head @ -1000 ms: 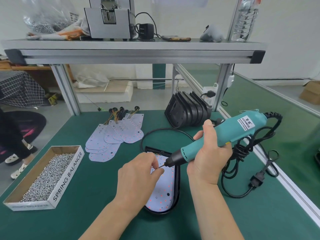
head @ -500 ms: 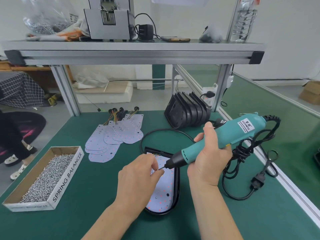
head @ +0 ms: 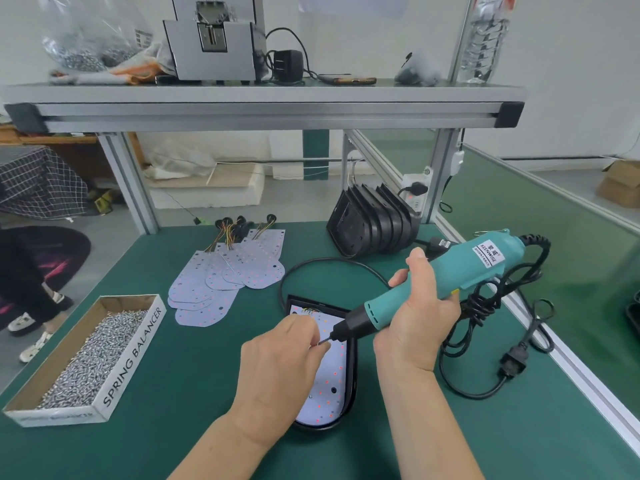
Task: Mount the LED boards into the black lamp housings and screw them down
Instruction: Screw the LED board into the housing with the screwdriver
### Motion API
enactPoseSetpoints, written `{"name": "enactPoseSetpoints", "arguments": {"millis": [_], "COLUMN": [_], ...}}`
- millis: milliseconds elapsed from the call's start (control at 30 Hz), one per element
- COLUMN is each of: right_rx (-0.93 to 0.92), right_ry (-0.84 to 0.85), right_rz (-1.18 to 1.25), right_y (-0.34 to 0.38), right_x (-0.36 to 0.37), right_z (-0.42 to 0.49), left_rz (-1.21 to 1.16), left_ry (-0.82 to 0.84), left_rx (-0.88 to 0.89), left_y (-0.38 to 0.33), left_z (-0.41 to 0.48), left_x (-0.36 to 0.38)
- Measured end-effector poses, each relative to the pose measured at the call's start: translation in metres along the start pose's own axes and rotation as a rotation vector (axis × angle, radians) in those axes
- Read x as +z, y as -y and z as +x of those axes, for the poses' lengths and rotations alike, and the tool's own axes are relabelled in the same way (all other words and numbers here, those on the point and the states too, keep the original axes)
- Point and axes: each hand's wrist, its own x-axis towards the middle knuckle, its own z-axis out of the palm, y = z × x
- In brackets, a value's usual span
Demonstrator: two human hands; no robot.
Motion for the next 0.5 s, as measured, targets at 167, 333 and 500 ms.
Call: {"name": "enactPoseSetpoints", "arguments": {"millis": [167, 333, 500], "right_rx": [0.023, -0.093, -0.131], "right_ry": [0.192, 0.048, -0.065], "right_rz": [0.048, -0.066, -0.098], "right_y": [0.003, 0.003, -0.004], "right_x": [-0.006, 0.001, 0.0], "right_z": [0.005, 0.003, -0.005], "left_rz": [-0.058, 0.231, 0.285], "left_ry": [0.143, 0.043, -0.062], "left_rx": [-0.02, 0.149, 0.114], "left_y": [0.006, -0.008, -0.004], "left_z": [0.003, 0.005, 0.001], "left_x": [0.0, 0.001, 0.013]}}
